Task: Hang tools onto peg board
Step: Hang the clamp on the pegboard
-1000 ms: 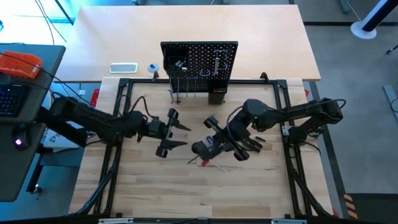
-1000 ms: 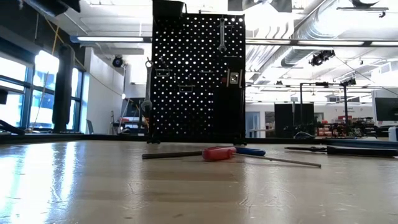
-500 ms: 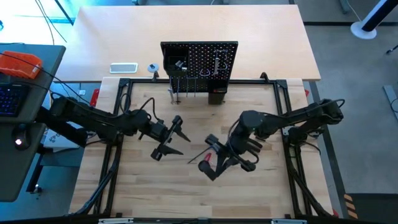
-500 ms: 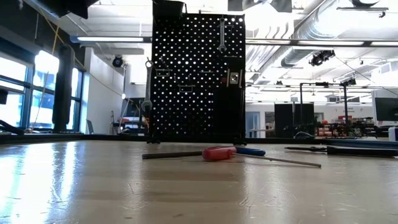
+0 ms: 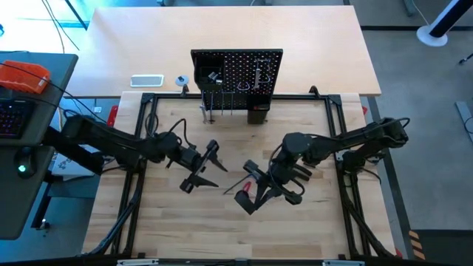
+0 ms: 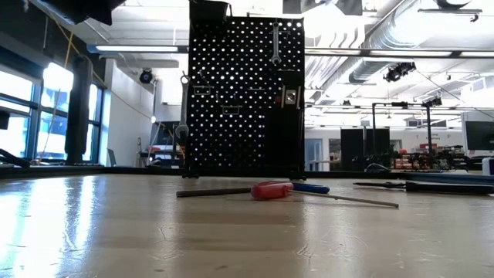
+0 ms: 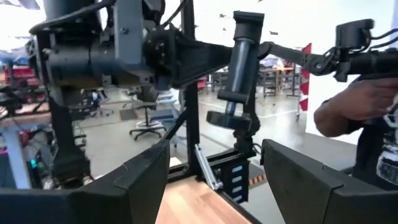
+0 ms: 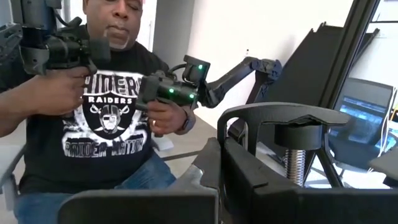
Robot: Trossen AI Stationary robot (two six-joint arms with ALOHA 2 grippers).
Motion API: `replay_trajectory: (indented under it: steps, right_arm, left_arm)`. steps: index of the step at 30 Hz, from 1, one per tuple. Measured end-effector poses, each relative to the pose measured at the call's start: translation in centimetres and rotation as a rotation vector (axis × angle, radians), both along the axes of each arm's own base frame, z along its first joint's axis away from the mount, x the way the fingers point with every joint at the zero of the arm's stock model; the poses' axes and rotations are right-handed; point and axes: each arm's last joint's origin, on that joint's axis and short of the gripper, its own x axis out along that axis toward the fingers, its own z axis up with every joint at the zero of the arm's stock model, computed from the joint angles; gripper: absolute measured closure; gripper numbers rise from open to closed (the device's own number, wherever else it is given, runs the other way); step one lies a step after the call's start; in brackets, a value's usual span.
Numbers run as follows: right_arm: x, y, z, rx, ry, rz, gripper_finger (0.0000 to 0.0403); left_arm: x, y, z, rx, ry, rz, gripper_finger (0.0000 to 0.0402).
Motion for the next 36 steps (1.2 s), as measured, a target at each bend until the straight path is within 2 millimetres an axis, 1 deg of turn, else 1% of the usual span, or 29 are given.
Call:
replay_trajectory:
  steps: [4,8,13,21,28,31,36]
  right_arm:
    - [0.3,0.2,-0.3,0.001,-0.005,0.003,0.0403]
    - [0.8,0.3,-1.0,0.0,0.017,0.003,0.0403]
    - [0.8,0.3,-1.0,0.002,0.017,0.004,0.0403]
    - [0.8,0.3,-1.1,-0.003,0.028,0.012,0.0403]
    - [0.9,0.2,-1.2,-0.005,0.024,0.004,0.0403]
    - [1.1,0.2,-1.3,-0.005,0.029,-0.023,0.0403]
    - [1.5,-0.3,-1.6,-0.013,0.026,-0.117,0.0403]
  left_arm:
    - [0.5,-0.2,-0.4,-0.014,-0.016,-0.05,0.0154]
    - [1.5,-0.2,-0.5,-0.024,0.004,-0.069,0.0154]
    - [2.7,-0.5,-0.4,-0.031,0.019,-0.121,0.0154]
    - [3.0,-0.6,0.4,-0.028,-0.003,-0.163,0.0154]
    - [3.1,-0.4,0.4,-0.035,0.003,-0.156,0.0154]
    - [3.3,-0.4,0.8,-0.032,-0.003,-0.153,0.0154]
    - [4.4,-0.9,1.3,0.004,0.001,-0.152,0.0154]
